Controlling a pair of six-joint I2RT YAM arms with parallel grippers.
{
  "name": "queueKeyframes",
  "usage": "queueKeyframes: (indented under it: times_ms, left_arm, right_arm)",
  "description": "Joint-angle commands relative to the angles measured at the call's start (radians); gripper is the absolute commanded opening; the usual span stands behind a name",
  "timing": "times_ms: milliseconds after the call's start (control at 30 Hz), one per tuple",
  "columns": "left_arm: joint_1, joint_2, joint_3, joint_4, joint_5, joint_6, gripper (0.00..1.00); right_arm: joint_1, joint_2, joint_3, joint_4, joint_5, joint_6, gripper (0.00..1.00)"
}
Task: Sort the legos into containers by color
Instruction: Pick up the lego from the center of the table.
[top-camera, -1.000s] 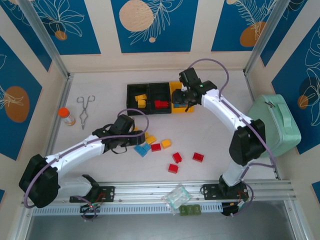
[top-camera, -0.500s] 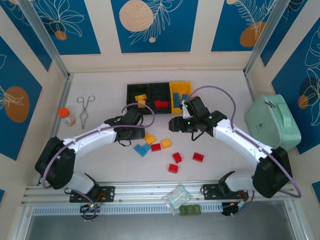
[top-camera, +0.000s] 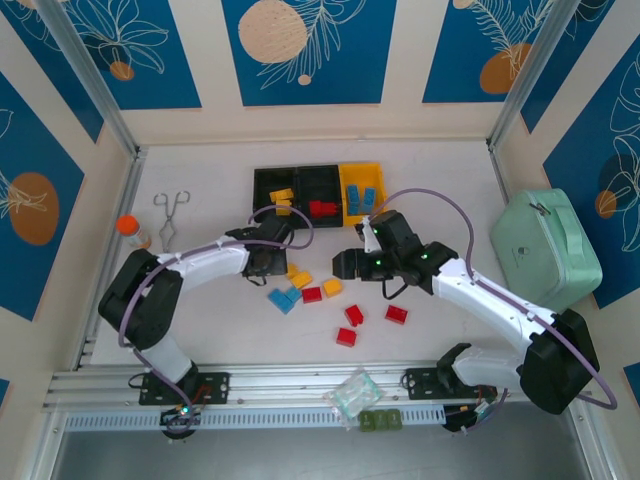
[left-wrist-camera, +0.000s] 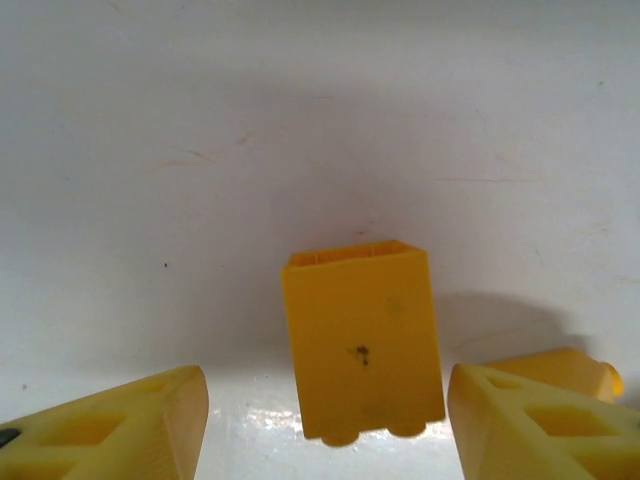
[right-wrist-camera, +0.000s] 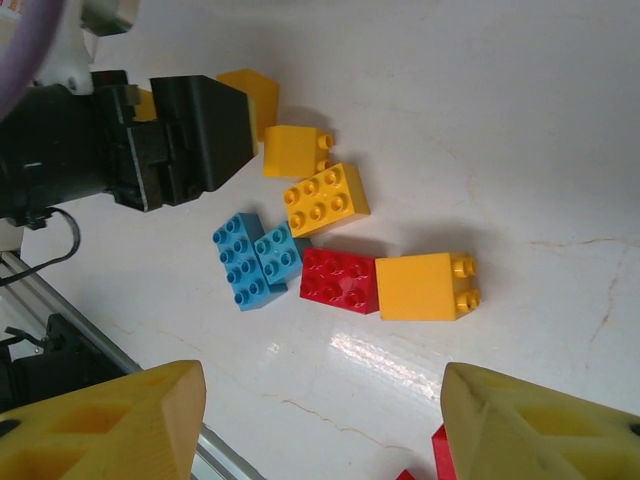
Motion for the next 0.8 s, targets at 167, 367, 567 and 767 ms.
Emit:
queueKeyframes:
  times_ms: [167, 367, 567, 767]
  left_arm:
    - [0.016, 0.068, 0.058, 0.011, -0.040, 0.037, 0.42]
    - [0.022, 0.031, 0.055, 0.011, -0.040, 0.063, 0.28]
    - [0.074, -0.013, 0.097, -0.003, 0.005, 0.100, 0.26]
    - [0.124, 0.005, 0.239, -0.054, 0.019, 0.162, 0.26]
  right_arm:
    - [0.033, 0.024, -0.015, 0.030, -0.013, 0.030, 0.63]
    - [0.043, 0.043, -0.010, 0.036, -0.005, 0.035, 0.63]
    - [0.045, 0.060, -0.003, 0.044, 0.019, 0.053, 0.63]
    - [0.047, 0.072, -0.010, 0.065, 0.022, 0.073, 0.63]
